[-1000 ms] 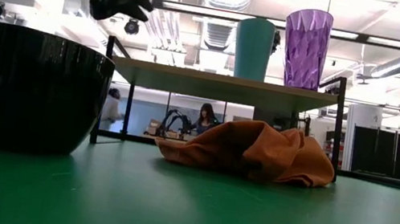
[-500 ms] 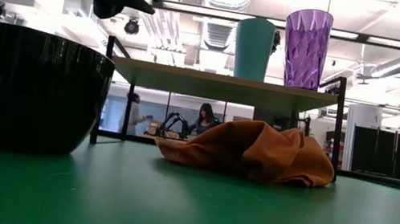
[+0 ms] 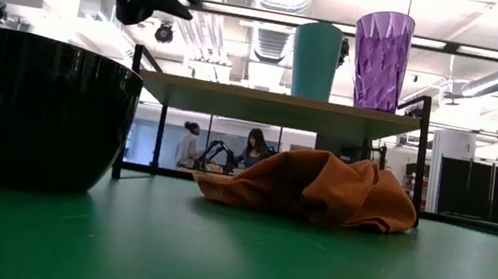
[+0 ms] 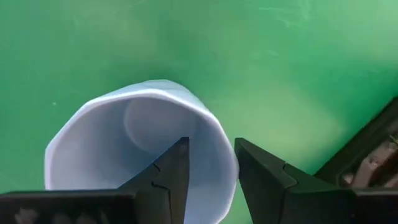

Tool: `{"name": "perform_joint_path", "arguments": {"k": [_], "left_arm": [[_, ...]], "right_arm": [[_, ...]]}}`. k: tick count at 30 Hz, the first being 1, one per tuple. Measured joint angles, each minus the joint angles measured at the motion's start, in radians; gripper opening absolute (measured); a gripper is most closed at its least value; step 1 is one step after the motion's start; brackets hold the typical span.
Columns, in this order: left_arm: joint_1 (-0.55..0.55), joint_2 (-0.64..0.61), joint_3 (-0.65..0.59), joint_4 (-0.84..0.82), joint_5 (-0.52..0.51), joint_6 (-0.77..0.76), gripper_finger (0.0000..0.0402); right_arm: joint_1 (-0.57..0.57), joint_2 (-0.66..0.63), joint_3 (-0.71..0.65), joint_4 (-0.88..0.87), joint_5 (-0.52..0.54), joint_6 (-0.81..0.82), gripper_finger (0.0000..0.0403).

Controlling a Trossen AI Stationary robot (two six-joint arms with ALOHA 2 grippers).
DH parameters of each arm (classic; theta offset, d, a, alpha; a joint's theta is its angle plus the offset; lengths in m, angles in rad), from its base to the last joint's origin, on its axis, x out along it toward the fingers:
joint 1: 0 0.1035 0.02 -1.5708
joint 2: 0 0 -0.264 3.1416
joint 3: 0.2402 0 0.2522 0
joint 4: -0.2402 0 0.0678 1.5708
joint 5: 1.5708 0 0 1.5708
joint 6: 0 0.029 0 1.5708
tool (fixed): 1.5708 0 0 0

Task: Stack small to large cups/mugs on shelf
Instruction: Put the blue mug on the shelf

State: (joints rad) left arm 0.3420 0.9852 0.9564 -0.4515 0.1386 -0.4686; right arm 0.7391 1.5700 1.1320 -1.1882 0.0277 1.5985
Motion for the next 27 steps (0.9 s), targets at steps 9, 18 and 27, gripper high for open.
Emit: {"name": "perform_joint_path", "arguments": {"k": [9, 18, 27], "left_arm": [[0.000, 0.000, -0.019, -0.004, -0.022, 0.001, 0.0118], [0.000, 0.000, -0.031, -0.046, -0.023, 0.002, 0.0118], [-0.001, -0.045, -0.031, -0.194, -0.146, 0.004, 0.0118]], "right_arm": [[-0.015, -0.006, -0.050, 0.079, -0.035, -0.004, 0.0053], [-0.103, -0.010, 0.014, 0.069, -0.019, -0.123, 0.0015], [-0.275, -0.011, 0.217, 0.045, 0.011, -0.405, 0.0014]]}}
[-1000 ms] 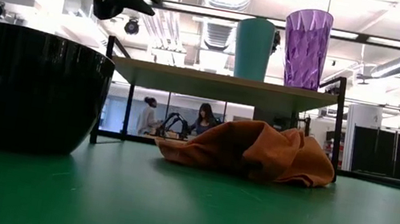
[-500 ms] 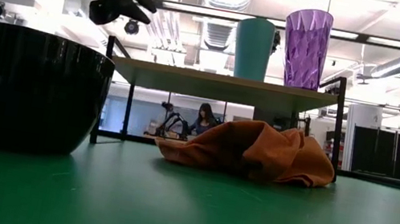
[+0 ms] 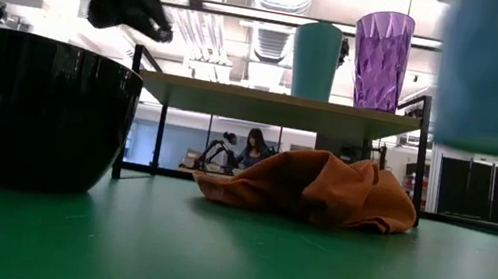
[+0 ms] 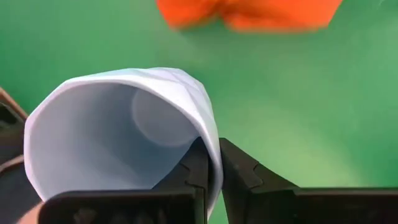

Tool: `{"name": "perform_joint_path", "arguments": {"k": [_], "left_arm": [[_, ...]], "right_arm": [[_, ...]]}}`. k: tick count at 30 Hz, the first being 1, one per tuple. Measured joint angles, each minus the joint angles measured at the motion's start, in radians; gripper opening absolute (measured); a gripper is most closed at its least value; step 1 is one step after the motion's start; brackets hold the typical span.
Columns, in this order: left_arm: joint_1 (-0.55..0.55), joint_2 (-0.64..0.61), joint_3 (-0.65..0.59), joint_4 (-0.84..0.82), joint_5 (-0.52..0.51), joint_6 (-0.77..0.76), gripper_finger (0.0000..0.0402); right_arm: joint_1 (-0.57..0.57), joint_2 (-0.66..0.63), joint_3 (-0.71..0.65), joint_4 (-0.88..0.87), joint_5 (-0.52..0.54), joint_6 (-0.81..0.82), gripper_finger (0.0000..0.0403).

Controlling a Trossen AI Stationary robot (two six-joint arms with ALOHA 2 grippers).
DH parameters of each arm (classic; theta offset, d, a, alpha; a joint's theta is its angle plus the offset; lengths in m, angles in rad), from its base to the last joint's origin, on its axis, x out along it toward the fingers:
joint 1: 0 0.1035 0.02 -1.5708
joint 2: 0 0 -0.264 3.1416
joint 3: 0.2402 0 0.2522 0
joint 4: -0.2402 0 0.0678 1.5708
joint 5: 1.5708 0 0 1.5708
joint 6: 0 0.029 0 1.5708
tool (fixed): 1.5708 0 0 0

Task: Stack small to large cups/mugs on shelf
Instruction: Put the blue mug on the shelf

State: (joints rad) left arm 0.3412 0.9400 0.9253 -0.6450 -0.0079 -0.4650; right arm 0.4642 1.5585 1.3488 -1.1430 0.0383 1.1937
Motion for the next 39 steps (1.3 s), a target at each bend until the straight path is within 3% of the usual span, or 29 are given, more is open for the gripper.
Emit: {"name": "perform_joint_path", "arguments": {"k": [5, 10, 20, 28, 31, 39], "left_arm": [[0.000, -0.048, -0.001, -0.093, -0.112, -0.001, 0.0118], [0.000, -0.098, -0.020, -0.095, -0.158, -0.002, 0.0118], [0.001, -0.171, -0.087, -0.088, -0.183, -0.054, 0.0118], [0.000, -0.210, -0.074, 0.185, -0.177, -0.051, 0.0118], [0.000, -0.216, -0.052, 0.275, -0.177, -0.002, 0.0118], [0.001, -0.154, -0.021, 0.260, -0.154, 0.061, 0.0118]], "right_arm": [[-0.098, 0.002, 0.149, -0.036, 0.042, -0.127, 0.0014], [-0.197, 0.031, 0.292, -0.022, 0.071, -0.238, 0.0014], [-0.368, 0.248, 0.683, -0.052, 0.097, -0.440, 0.0013], [-0.479, 0.468, 1.010, -0.176, 0.124, -0.497, 0.0013], [-0.515, 0.465, 0.974, -0.076, 0.122, -0.490, 0.0013], [-0.584, 0.471, 0.967, -0.134, 0.194, -0.443, 0.0013]]}}
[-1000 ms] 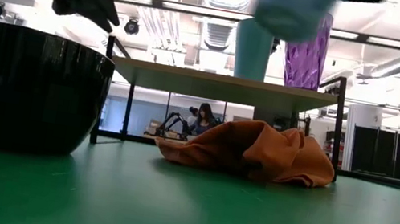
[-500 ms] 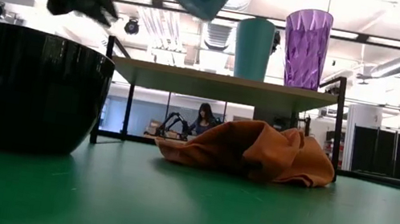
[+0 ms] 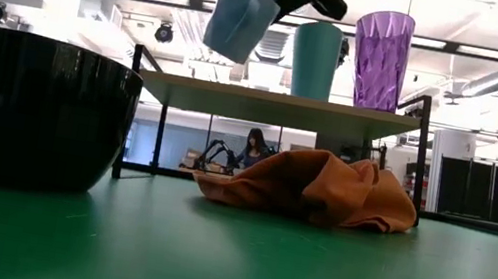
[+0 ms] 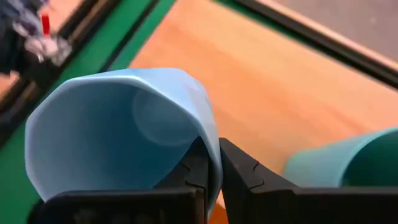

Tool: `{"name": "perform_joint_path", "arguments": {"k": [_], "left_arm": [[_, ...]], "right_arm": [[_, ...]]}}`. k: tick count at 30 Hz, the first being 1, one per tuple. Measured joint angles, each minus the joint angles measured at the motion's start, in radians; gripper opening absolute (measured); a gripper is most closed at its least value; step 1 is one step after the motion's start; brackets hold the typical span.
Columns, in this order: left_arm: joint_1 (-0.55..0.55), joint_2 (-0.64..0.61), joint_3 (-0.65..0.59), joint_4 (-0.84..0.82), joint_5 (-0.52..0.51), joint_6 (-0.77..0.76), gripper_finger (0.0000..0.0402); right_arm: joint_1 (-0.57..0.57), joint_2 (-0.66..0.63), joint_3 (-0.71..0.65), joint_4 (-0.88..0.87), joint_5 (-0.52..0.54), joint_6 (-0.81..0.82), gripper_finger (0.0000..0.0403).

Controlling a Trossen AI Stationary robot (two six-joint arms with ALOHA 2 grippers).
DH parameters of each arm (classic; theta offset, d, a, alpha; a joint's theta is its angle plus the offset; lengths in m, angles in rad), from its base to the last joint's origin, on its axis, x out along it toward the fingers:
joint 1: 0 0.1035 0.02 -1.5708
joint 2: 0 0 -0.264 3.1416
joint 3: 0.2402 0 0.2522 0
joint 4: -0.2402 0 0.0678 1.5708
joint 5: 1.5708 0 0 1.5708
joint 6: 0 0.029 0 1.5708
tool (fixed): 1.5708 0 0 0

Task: Stack small to large cups/mugs on shelf
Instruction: Put the blue mug on the shelf

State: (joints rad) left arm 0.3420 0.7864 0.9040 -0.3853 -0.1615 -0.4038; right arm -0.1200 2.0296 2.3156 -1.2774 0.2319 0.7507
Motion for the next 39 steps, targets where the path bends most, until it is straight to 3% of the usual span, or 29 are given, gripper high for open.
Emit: {"name": "perform_joint_path", "arguments": {"k": [4, 13, 39], "left_arm": [[-0.001, 0.079, 0.002, 0.008, 0.116, 0.001, 0.0118], [-0.003, 0.226, 0.078, 0.013, 0.196, 0.076, 0.0118], [-0.003, 0.338, 0.084, 0.003, 0.239, 0.124, 0.0118]], "right_arm": [[-0.019, 0.000, 0.002, 0.000, 0.027, 0.007, 0.0013], [-0.027, 0.001, -0.004, 0.002, 0.033, 0.016, 0.0013], [-0.031, 0.001, -0.037, 0.028, 0.008, -0.014, 0.0023]]}}
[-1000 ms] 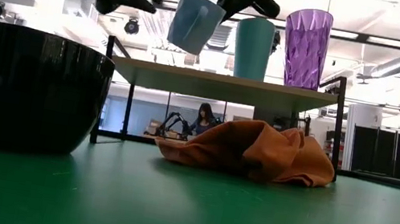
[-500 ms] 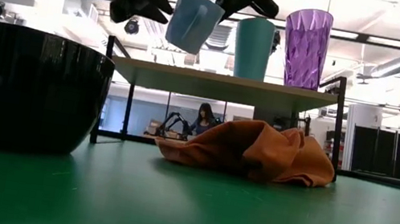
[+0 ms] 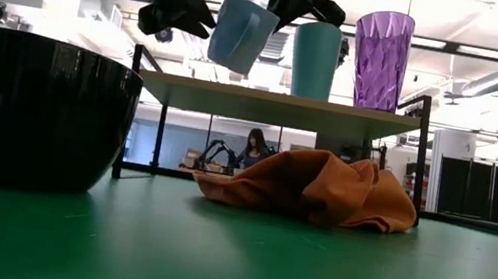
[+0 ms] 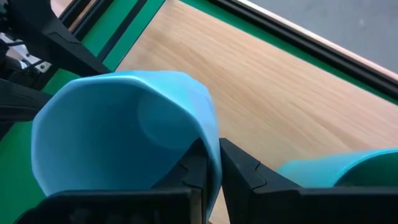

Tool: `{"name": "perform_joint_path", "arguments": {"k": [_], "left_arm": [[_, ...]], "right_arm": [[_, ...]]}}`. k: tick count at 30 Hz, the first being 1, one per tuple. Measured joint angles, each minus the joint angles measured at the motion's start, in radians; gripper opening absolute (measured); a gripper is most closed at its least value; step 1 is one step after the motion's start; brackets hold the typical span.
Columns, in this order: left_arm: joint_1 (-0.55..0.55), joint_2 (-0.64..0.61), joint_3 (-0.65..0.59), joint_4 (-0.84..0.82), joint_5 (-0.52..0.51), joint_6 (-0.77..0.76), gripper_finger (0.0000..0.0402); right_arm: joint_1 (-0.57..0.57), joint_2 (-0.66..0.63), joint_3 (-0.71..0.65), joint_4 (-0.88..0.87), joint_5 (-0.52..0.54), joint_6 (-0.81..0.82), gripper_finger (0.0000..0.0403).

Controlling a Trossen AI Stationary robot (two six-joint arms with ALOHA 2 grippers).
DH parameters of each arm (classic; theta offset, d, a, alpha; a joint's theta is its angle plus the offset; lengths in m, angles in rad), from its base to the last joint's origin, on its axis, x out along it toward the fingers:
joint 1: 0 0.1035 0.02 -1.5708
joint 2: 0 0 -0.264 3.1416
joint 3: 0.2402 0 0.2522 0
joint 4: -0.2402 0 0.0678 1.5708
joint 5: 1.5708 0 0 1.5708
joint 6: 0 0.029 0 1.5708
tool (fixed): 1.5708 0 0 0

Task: Stack small to large cups/mugs on shelf
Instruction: Put the blue mug on the shelf

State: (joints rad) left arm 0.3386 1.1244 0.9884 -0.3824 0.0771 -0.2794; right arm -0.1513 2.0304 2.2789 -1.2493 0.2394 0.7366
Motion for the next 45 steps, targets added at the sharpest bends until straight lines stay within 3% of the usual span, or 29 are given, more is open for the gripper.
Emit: {"name": "perform_joint_path", "arguments": {"k": [45], "left_arm": [[0.000, 0.049, -0.049, 0.053, -0.002, 0.007, 0.0118]], "right_arm": [[-0.018, -0.001, -0.057, 0.020, -0.007, -0.017, 0.0024]]}}
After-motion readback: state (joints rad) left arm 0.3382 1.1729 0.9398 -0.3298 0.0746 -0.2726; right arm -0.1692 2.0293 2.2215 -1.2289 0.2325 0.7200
